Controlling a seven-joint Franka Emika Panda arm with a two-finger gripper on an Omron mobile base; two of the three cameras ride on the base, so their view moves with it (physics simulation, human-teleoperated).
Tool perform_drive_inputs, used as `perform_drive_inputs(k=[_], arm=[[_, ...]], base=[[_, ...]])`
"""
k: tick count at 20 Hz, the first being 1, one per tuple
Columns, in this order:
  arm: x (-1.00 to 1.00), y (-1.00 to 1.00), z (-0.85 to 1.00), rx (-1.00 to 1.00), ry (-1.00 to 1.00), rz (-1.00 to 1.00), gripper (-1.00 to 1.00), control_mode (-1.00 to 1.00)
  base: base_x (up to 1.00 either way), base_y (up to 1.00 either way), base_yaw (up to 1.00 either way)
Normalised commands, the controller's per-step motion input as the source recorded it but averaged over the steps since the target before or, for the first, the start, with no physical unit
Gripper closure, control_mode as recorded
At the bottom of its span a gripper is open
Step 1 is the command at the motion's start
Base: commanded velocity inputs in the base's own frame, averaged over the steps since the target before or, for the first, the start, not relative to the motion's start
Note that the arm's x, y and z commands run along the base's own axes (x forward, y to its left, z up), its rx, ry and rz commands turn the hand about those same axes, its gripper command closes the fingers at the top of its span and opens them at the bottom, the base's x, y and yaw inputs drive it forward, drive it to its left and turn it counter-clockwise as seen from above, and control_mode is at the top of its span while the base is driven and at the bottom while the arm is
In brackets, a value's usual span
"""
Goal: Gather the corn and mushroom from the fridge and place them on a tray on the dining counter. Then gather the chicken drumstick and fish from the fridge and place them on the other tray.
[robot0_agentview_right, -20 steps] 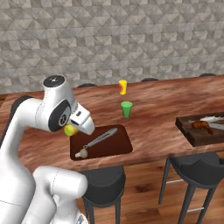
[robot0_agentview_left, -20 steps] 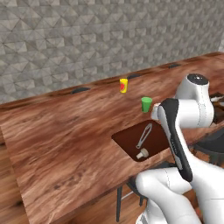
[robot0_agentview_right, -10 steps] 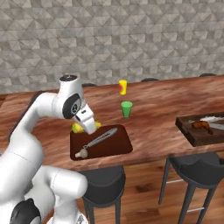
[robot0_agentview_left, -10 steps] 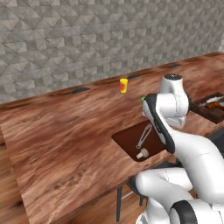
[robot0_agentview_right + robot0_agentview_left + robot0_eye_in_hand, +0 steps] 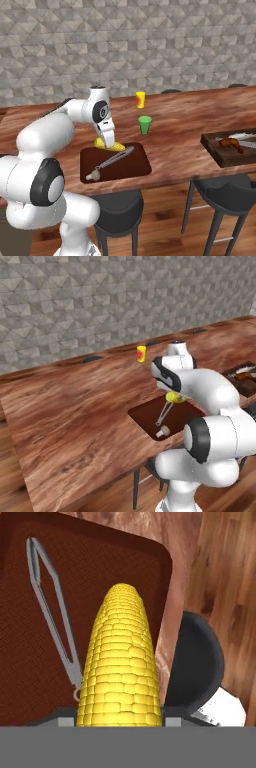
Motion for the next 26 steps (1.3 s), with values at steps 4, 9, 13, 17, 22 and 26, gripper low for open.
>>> perform_drive_inputs(k=[4, 9, 13, 17, 22, 26], arm=[[0.56, -0.18, -0.52, 0.0, 0.01, -0.18, 1.0, -1.0], [0.44, -0.12, -0.49, 0.0, -0.01, -0.15, 1.0, -1.0], [0.13, -0.05, -0.41, -0.06, -0.1, -0.04, 1.0, -1.0], [0.0, -0.05, -0.33, -0.1, -0.14, -0.01, 1.0, -1.0], [-0.06, -0.09, -0.27, -0.09, -0.16, 0.0, 1.0, -1.0], [0.0, -0.16, -0.3, -0.03, -0.03, -0.02, 1.0, -1.0]], base=[[0.0, 0.0, 0.0], [0.0, 0.0, 0.0], [0.0, 0.0, 0.0], [0.0, 0.0, 0.0], [0.0, 0.0, 0.0], [0.0, 0.0, 0.0]])
